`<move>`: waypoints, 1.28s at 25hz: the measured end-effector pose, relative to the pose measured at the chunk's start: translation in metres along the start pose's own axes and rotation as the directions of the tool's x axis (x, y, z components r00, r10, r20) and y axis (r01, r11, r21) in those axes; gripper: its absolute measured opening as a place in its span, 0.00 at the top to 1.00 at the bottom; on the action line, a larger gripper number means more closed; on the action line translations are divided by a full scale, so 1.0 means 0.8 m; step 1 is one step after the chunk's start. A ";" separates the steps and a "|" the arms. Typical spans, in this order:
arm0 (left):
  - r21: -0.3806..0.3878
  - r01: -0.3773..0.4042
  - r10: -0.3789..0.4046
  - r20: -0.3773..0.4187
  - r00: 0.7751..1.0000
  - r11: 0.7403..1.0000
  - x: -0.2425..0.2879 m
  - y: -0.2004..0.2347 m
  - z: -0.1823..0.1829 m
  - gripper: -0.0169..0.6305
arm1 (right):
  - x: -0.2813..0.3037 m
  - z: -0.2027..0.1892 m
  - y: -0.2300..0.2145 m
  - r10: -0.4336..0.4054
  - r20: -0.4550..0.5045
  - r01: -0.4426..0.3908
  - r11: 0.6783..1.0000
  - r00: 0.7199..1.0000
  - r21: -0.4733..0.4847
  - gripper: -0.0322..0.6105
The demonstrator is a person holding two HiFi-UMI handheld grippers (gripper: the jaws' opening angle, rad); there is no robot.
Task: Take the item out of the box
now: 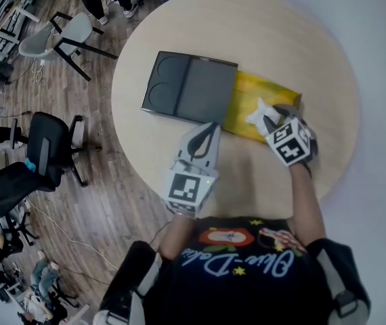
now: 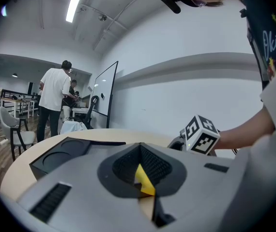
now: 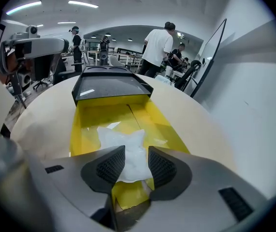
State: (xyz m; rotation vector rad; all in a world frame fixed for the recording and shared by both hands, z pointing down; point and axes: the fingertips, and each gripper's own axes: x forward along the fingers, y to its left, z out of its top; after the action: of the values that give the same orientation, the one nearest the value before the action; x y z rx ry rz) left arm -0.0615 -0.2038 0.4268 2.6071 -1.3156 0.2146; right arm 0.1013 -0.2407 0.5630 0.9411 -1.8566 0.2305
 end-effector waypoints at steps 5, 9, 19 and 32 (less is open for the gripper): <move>-0.002 -0.004 0.004 0.000 1.000 1.000 0.004 -0.002 -0.003 0.98 | 0.009 -0.006 -0.003 0.043 -0.039 -0.042 0.999 0.998 0.027 0.73; 0.015 -0.007 0.008 -0.014 1.000 1.000 0.009 0.003 -0.008 0.98 | 0.016 -0.006 -0.007 0.042 -0.040 -0.041 0.999 0.998 0.032 0.73; 0.036 -0.008 0.008 -0.025 1.000 0.999 0.008 0.002 -0.006 0.98 | 0.014 -0.006 -0.017 -0.005 -0.043 0.004 1.000 0.999 -0.020 0.90; 0.060 -0.014 0.015 -0.015 1.000 0.998 -0.006 -0.002 -0.002 0.98 | -0.027 0.017 -0.013 -0.064 0.127 0.055 0.996 0.990 0.074 0.93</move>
State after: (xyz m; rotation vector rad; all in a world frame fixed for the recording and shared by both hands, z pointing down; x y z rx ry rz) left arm -0.0629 -0.1984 0.4274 2.6399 -1.3436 0.2797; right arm 0.1034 -0.2444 0.5356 1.0807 -1.9460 0.2036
